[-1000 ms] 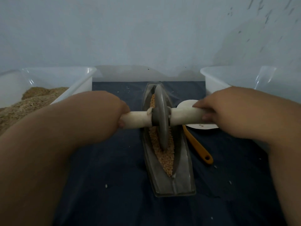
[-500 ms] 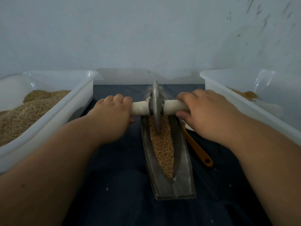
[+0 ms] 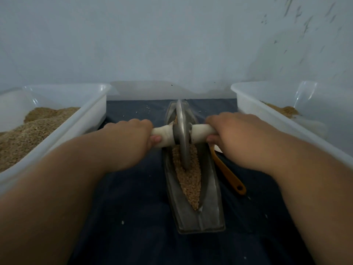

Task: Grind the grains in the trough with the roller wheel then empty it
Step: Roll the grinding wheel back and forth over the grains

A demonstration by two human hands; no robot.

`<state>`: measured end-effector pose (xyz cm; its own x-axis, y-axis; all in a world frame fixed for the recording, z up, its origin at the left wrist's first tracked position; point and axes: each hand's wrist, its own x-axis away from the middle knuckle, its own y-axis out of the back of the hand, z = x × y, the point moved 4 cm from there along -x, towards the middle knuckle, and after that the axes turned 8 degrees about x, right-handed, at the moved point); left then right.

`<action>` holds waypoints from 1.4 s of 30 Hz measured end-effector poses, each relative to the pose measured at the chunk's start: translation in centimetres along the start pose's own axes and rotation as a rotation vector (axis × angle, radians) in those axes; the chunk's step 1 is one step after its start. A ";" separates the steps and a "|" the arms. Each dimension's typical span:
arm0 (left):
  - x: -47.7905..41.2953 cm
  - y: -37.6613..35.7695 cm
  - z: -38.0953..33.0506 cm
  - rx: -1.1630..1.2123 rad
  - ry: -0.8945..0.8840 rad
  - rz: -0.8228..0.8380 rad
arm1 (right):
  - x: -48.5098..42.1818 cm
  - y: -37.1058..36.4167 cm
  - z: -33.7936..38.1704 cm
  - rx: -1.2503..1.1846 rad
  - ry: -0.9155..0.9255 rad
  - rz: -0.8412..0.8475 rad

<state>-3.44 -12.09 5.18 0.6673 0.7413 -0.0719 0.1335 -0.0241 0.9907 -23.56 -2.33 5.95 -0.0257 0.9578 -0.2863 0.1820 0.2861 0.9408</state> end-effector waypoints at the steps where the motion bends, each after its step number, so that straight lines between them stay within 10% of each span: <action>1: -0.5 -0.2 0.2 -0.034 0.019 -0.078 | -0.4 -0.5 0.1 0.055 -0.025 -0.070; 9: -1.8 -1.7 -0.6 -0.212 0.021 -0.444 | -2.0 -3.0 -0.9 0.063 -0.142 -0.112; 24: 1.9 0.9 -0.3 -0.001 -0.143 0.080 | 1.5 1.3 -0.6 -0.123 0.108 0.287; 33: -2.5 -1.6 0.4 -0.165 -0.003 -0.436 | -2.8 -2.7 -1.7 0.034 -0.129 -0.201; 42: -2.0 -1.6 0.6 -0.131 -0.003 -0.331 | -2.1 -1.7 -1.1 0.109 -0.071 -0.130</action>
<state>-4.52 -13.91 3.71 0.6056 0.6929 -0.3913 0.2476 0.3032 0.9202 -24.89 -4.82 5.16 0.0129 0.9075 -0.4198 0.2874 0.3988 0.8709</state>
